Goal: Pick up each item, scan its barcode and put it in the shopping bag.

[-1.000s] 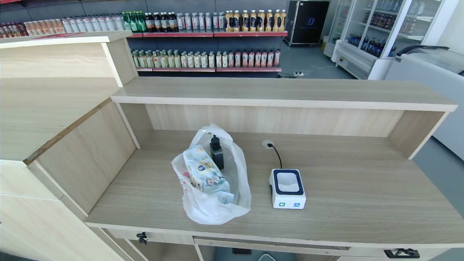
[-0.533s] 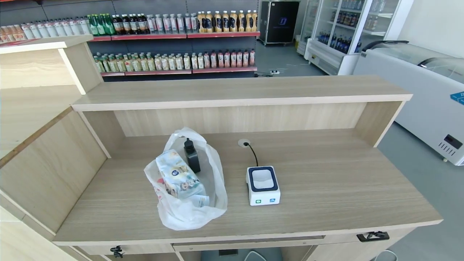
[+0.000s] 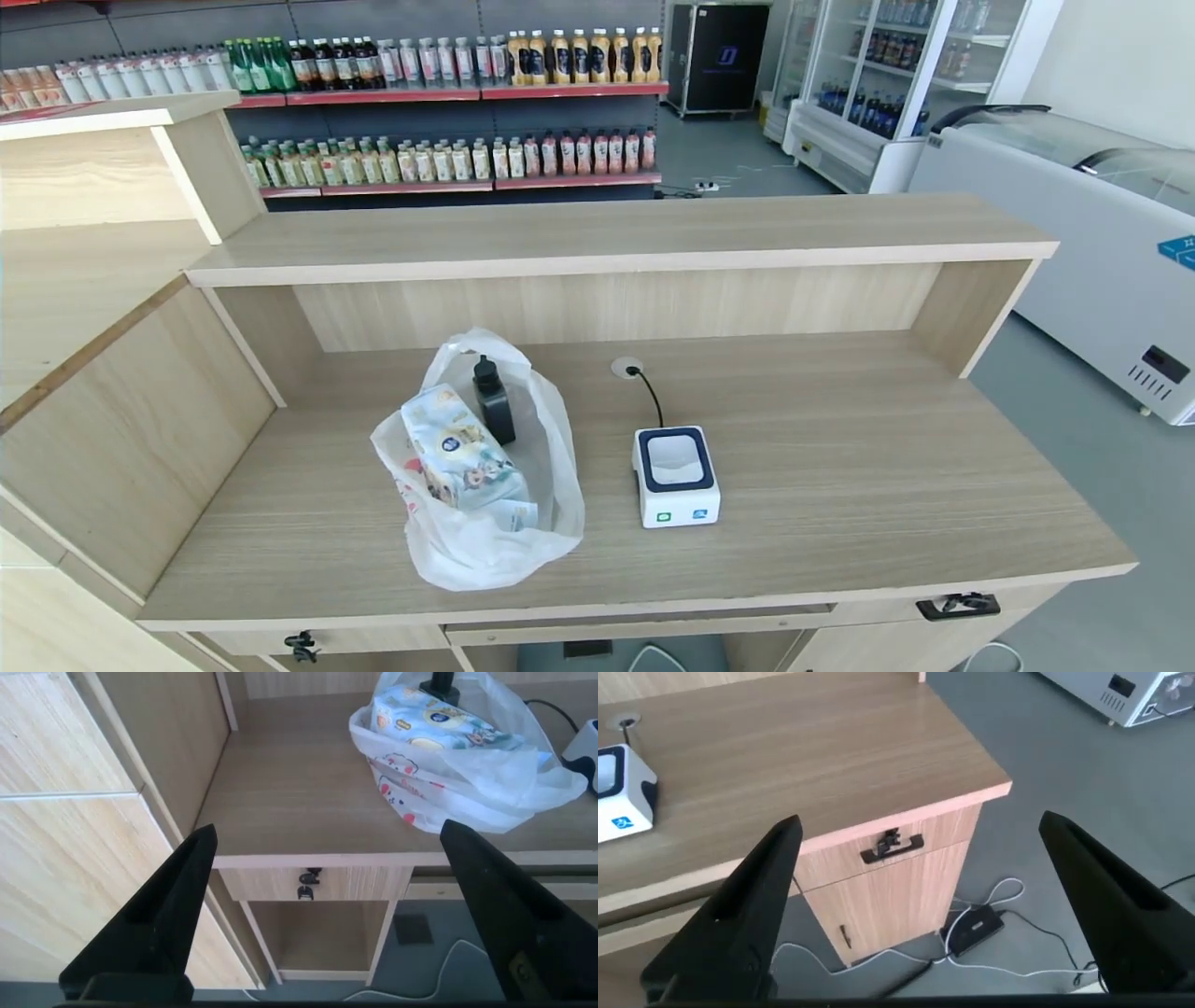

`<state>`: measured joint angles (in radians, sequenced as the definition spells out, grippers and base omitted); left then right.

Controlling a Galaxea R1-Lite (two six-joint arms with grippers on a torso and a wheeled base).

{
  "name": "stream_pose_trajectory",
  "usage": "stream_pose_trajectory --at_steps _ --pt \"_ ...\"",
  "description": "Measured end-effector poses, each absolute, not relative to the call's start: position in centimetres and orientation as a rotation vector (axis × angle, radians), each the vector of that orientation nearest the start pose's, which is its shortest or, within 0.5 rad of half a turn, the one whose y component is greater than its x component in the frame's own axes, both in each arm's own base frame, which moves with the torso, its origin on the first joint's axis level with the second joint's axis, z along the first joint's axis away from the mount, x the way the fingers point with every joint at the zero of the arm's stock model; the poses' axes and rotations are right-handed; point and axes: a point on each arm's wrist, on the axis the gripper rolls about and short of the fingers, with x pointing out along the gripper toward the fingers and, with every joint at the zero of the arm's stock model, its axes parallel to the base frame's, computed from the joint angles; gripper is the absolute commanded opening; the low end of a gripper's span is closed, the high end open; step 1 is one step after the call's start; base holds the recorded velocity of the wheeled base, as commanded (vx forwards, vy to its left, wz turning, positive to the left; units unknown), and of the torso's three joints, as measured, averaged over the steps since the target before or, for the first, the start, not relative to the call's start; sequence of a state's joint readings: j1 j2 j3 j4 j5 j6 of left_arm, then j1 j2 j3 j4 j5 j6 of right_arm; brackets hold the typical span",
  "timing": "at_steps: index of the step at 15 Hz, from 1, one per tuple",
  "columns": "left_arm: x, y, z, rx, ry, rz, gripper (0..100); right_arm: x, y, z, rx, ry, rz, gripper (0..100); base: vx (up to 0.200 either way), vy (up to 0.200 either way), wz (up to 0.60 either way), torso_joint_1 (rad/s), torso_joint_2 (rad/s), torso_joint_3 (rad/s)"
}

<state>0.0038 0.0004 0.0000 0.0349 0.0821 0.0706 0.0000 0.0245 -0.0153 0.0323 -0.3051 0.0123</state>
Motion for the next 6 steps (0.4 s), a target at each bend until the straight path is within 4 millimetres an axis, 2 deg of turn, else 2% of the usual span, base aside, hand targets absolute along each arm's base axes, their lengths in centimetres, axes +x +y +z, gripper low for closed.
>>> stream_pose_trajectory --at_steps 6 --pt "-2.29 0.18 7.19 0.072 0.038 0.086 100 -2.46 -0.68 7.51 0.014 0.013 -0.302 100 0.0 0.0 0.0 0.0 0.0 0.0"
